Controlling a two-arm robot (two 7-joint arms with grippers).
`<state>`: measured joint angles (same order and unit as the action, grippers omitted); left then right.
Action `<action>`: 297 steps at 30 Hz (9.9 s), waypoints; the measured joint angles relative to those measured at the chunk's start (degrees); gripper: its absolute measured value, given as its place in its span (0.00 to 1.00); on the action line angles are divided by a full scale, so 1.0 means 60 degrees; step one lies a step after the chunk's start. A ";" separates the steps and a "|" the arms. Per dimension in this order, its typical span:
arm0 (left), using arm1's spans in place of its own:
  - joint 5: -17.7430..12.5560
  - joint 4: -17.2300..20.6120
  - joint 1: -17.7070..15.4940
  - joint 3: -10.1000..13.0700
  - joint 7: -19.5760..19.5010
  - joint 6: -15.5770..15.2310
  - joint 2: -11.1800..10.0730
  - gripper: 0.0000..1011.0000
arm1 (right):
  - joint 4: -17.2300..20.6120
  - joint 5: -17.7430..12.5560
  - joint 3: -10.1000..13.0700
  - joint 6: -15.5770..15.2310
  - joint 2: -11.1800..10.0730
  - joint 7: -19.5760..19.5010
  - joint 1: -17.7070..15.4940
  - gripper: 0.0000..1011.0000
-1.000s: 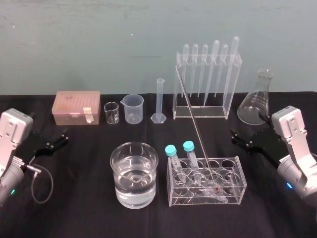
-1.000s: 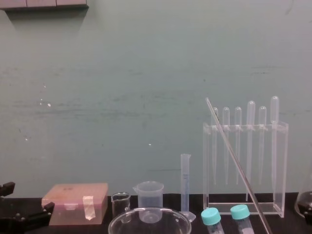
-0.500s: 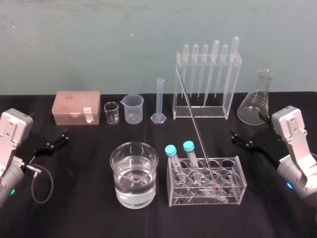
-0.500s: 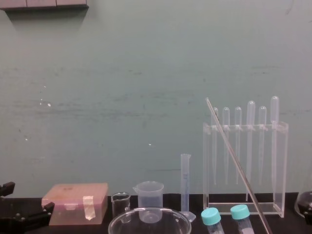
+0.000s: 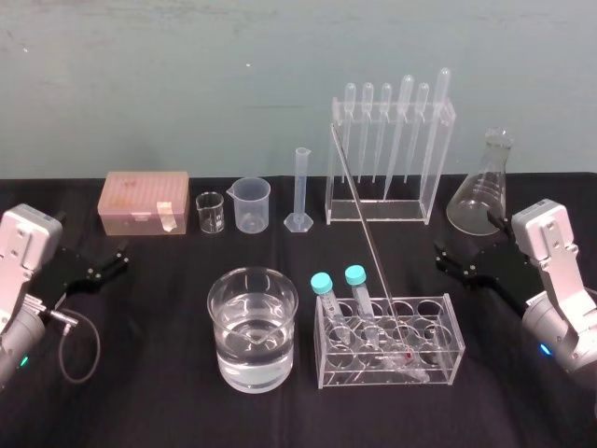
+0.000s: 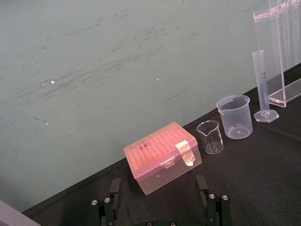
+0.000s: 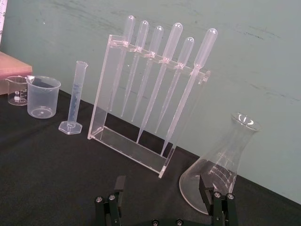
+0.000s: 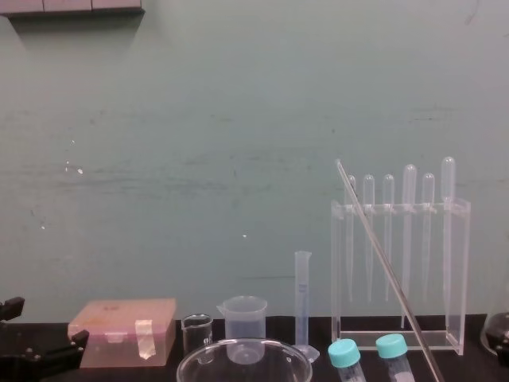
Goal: Hold the thermometer with one hand and immerse one end into the beaker, then reinsert it into the test tube rack.
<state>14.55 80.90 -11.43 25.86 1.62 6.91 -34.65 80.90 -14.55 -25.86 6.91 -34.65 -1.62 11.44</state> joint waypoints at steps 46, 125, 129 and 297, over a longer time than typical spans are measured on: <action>0.0000 0.0000 -0.0001 0.0000 0.0000 0.0000 0.0000 1.00 | 0.1127 -0.3938 -0.0154 -0.4249 0.0083 0.4959 0.2685 0.99; 0.0000 0.0000 0.0000 0.0000 0.0000 0.0000 0.0000 1.00 | 0.2096 -0.4461 0.0331 -0.2636 -0.0160 0.4947 0.2003 0.06; 0.0000 0.0000 -0.0001 0.0000 0.0001 0.0000 0.0000 1.00 | 0.2357 -0.4679 0.0803 -0.1669 -0.0249 0.5087 0.1398 0.06; 0.0000 0.0000 0.0000 0.0000 0.0000 0.0000 0.0000 1.00 | -0.0120 -0.4659 -0.1723 -0.0139 0.1937 0.8184 0.2982 0.06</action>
<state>14.55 80.90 -11.43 25.86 1.62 6.91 -34.64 80.18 -42.50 -36.20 6.07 -23.03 47.48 29.33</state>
